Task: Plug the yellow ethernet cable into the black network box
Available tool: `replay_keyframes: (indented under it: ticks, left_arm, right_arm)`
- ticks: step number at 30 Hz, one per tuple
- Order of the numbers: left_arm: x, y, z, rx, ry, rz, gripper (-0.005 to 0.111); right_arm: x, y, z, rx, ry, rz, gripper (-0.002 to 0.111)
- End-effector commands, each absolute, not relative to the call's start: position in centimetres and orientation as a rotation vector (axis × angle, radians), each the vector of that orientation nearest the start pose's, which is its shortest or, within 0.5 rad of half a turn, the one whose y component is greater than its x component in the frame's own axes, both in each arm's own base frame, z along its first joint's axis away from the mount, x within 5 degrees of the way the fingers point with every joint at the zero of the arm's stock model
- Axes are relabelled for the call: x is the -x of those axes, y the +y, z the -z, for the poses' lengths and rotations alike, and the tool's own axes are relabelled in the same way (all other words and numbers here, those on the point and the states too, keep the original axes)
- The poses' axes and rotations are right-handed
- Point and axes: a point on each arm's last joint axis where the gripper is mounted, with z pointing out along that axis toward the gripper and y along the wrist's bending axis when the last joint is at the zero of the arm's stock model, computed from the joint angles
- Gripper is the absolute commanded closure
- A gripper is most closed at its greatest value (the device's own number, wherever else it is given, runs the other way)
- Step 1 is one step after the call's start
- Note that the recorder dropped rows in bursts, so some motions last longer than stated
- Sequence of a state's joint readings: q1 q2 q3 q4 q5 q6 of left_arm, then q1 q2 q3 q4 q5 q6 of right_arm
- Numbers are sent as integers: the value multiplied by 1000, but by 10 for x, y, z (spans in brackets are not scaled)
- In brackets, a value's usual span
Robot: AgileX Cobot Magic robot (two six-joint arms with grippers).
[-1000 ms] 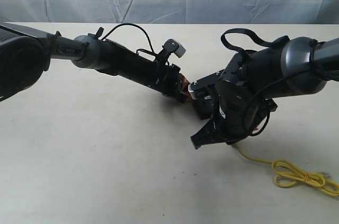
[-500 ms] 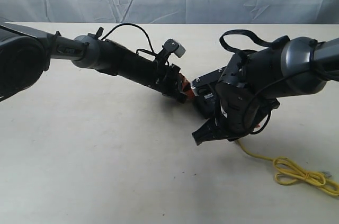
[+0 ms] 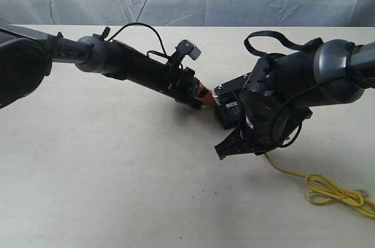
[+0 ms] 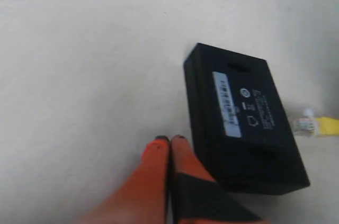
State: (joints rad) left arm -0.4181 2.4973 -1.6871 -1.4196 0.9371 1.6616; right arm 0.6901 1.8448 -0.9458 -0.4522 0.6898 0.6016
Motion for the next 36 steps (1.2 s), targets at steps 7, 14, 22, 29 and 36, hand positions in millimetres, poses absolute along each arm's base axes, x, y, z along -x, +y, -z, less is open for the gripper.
replay_keyframes:
  ticks: [7,14,22,29,36]
  left_arm:
    - [-429,-268,-96,-1252,1963,1055,107]
    - [-424,-285,-100,-1271,1943,1025,107]
    - [-424,-292,-88,-1204,1966,1044,107]
    - [-421,-299,-84,-1189,1965,1086,107]
    - [-416,-303,-71,-1187,1980,1128,107]
  right_arm:
    - [-256,179,-139,704,2837,191,109]
    - [-276,152,-139,661,2903,-121,109]
    - [-271,145,-129,653,2897,-153,109]
    - [-274,146,-129,628,2859,-168,109]
    - [-276,147,-130,630,2834,-167,109]
